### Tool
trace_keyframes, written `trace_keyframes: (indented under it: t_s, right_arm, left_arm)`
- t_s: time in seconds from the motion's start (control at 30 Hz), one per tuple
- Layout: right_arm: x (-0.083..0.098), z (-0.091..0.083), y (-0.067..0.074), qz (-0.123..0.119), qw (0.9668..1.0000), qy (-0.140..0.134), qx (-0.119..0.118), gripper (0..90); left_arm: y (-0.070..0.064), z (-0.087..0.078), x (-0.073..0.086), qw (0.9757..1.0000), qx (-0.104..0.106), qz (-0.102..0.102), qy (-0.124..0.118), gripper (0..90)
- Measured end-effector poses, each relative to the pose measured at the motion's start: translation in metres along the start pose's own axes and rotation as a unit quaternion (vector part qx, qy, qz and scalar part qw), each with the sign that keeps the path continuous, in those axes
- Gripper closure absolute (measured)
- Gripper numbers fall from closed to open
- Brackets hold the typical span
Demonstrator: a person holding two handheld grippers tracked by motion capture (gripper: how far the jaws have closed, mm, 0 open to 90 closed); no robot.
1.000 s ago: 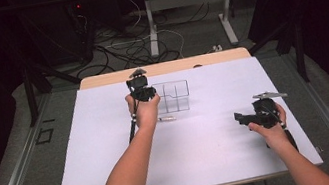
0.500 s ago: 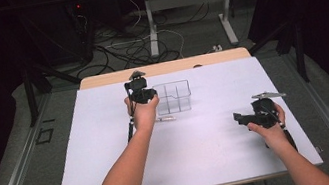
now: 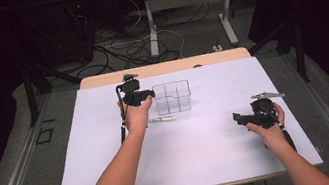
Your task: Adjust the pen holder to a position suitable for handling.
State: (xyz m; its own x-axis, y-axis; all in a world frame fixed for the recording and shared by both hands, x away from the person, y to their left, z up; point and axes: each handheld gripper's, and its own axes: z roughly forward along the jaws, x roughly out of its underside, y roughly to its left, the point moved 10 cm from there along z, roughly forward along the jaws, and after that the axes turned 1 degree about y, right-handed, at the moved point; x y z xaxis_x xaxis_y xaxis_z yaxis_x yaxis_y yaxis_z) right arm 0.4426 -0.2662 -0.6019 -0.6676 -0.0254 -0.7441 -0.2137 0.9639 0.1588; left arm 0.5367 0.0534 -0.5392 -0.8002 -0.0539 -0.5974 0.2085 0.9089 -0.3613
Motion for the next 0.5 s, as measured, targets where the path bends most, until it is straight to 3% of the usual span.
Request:
trace_keyframes:
  t_s: [0.17, 0.3, 0.5]
  right_arm:
    - [0.000, 0.000, 0.001, 0.001, 1.0000, 0.000, 0.000, 12.2]
    - [0.000, 0.000, 0.002, -0.002, 1.0000, -0.001, 0.000, 12.2]
    - [-0.001, -0.001, 0.001, -0.003, 1.0000, -0.002, 0.001, 13.3]
  left_arm:
    - [0.003, -0.006, 0.000, 0.9998, 0.006, 0.004, -0.017, 61.7]
    - [0.009, -0.015, -0.003, 0.9989, 0.009, 0.007, -0.044, 55.7]
    - [0.022, -0.027, -0.001, 0.9978, 0.014, 0.026, -0.060, 45.9]
